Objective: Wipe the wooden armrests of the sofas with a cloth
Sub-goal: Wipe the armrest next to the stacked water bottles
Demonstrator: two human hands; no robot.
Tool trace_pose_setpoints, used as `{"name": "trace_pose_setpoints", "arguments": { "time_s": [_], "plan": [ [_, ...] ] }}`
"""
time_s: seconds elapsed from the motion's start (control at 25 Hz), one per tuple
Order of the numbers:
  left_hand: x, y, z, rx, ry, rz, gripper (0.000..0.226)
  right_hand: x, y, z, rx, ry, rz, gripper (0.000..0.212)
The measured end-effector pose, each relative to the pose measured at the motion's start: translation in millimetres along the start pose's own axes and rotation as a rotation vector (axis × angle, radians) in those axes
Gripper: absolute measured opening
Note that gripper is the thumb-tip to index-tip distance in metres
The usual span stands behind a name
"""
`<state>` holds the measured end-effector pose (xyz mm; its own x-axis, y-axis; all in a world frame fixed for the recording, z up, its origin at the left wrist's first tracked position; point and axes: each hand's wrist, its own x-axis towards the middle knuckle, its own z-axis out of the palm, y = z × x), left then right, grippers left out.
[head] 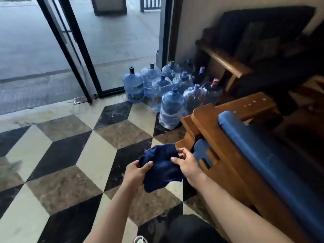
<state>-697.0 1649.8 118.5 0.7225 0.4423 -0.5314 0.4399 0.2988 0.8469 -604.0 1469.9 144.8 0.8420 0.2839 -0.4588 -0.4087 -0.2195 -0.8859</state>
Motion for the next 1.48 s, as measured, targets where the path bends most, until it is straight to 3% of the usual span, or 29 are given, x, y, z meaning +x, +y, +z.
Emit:
{"name": "trace_pose_setpoints", "arguments": {
  "time_s": [0.36, 0.6, 0.76, 0.96, 1.08, 1.16, 1.24, 1.4, 1.48],
  "plan": [
    [255.0, 98.0, 106.9, 0.378, -0.294, -0.074, 0.017, 235.4, -18.4, -19.0, 0.052, 0.525, 0.151, 0.013],
    [390.1, 122.1, 192.9, 0.716, -0.380, -0.106, 0.027, 349.1, -19.0, -25.4, 0.186, 0.755, 0.385, 0.037],
    [449.3, 110.4, 234.1, 0.839, -0.533, -0.101, 0.040, 389.6, -9.2, -3.0, 0.258, 1.069, 0.492, 0.056],
    [493.3, 91.1, 268.4, 0.892, -0.744, -0.069, 0.028, 420.2, 0.5, 4.2, 0.114, 1.388, 0.521, 0.051],
    [516.5, 85.3, 302.4, 1.019, -0.982, -0.034, 0.026, 440.5, -7.7, 7.3, -0.077, 1.569, 0.645, 0.047],
    [528.6, 87.6, 320.5, 1.095, -1.128, -0.073, 0.028, 452.1, -17.3, 24.2, -0.227, 1.590, 0.686, 0.042],
    [540.1, 90.7, 331.2, 1.155, -1.236, -0.144, 0.029, 468.6, -22.0, 38.3, -0.336, 1.501, 0.724, 0.047],
    [555.4, 90.5, 350.1, 1.153, -1.300, -0.220, 0.013, 511.5, -7.9, 29.9, -0.595, 0.969, 1.031, 0.060],
    [561.3, 90.1, 360.4, 1.156, -1.328, -0.234, 0.023, 518.7, -4.2, 21.1, -0.621, 1.022, 1.057, 0.063]
  ]
}}
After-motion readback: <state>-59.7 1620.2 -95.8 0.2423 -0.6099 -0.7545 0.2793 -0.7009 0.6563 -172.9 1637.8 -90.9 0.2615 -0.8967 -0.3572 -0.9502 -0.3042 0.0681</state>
